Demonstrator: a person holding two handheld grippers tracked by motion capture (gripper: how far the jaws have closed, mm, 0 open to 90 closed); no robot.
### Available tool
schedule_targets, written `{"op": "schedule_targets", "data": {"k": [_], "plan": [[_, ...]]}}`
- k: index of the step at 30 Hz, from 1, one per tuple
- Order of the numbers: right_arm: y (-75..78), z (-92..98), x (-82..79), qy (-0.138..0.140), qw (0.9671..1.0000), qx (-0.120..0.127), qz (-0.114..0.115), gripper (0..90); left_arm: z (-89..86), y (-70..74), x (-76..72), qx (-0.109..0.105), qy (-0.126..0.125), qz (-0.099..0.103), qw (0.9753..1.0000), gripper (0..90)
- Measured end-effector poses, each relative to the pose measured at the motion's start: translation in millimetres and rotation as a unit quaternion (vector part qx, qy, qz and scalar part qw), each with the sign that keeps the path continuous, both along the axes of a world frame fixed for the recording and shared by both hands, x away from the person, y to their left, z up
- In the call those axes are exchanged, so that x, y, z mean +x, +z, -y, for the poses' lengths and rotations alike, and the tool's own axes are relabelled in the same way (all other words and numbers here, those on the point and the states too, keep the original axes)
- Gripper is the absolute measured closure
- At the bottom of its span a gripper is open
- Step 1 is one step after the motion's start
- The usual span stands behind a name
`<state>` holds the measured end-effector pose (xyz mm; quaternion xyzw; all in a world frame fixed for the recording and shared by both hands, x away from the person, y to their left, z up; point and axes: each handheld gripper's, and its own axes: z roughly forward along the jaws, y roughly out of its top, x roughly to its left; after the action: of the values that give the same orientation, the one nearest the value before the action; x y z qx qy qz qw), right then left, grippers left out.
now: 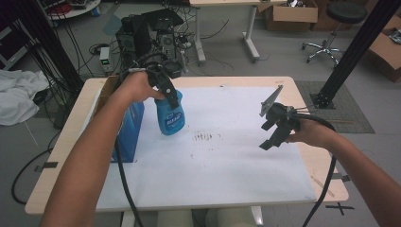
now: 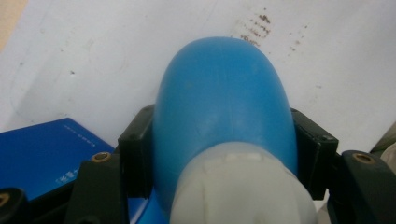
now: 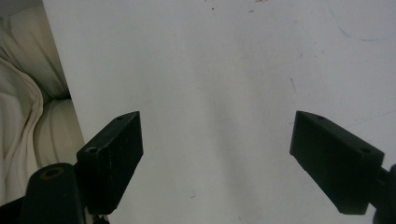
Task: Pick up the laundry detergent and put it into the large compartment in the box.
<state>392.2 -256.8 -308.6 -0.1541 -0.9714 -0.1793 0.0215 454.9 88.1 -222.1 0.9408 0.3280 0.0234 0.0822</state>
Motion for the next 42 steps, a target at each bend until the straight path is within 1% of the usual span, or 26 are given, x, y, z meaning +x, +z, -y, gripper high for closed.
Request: {"op": "schedule_targets", "data": {"k": [2,4,6,10,13,17,19,26,27,29,32,34,36,38,40,42], "plan": [[0.5,0.1,-1.0,0.0,1.0,0.001,0.0,17.0,-0.4,8.7,-1.9,-0.002,0.009,0.002,1.0,37.8],[0.6,0.3,-0.9,0.006,1.0,0.005,0.005,17.0,-1.0,16.8,-3.8,0.001,0.019,0.004,0.9998,37.8],[1.2,0.3,-2.2,0.004,1.0,0.003,0.004,17.0,-1.7,24.9,-5.8,0.001,0.029,0.005,0.9996,37.8],[1.2,0.9,-2.9,0.01,0.9999,0.006,0.007,17.0,-4.6,40.9,-8.6,0.0,0.053,0.01,0.9985,37.8],[1.2,1.2,-4.0,0.011,0.9999,0.007,0.007,17.0,-7.5,51.4,-10.6,-0.001,0.073,0.015,0.9972,37.8],[1.9,1.2,-5.3,0.013,0.9998,0.009,0.009,17.0,-13.1,63.9,-12.1,-0.011,0.104,0.024,0.9942,37.8],[2.5,1.6,-5.8,0.014,0.9998,0.01,0.01,17.0,-14.9,69.3,-13.2,-0.011,0.118,0.026,0.9927,37.8],[4.2,1.9,-7.7,0.015,0.9998,0.011,0.011,17.0,-17.6,89.8,-17.1,-0.009,0.151,0.041,0.9876,37.9],[4.5,1.8,-7.5,0.018,0.9997,0.012,0.012,17.0,-18.1,92.0,-17.3,-0.006,0.153,0.04,0.9875,37.8],[5.1,1.8,-7.5,0.019,0.9997,0.013,0.013,17.0,-18.8,96.8,-18.4,-0.004,0.16,0.042,0.9862,37.9],[6.3,1.8,-8.1,0.019,0.9997,0.012,0.013,17.0,-21.3,104.4,-20.0,-0.008,0.171,0.041,0.9843,37.9],[6.9,1.8,-8.2,0.021,0.9996,0.012,0.014,17.0,-22.9,109.5,-21.2,-0.004,0.172,0.037,0.9843,37.9],[7.5,1.7,-8.4,0.02,0.9996,0.012,0.014,17.0,-23.5,113.4,-23.3,-0.004,0.177,0.039,0.9834,37.9],[8.1,1.2,-8.7,0.021,0.9996,0.012,0.015,17.0,-25.2,117.5,-24.9,-0.003,0.182,0.037,0.9826,38.0],[8.2,0.6,-8.9,0.022,0.9996,0.012,0.015,17.0,-26.9,120.6,-26.9,-0.003,0.193,0.034,0.9806,38.0],[8.0,-0.1,-8.4,0.026,0.9994,0.013,0.017,17.0,-29.8,123.6,-28.9,-0.004,0.206,0.035,0.9778,38.0]]}}
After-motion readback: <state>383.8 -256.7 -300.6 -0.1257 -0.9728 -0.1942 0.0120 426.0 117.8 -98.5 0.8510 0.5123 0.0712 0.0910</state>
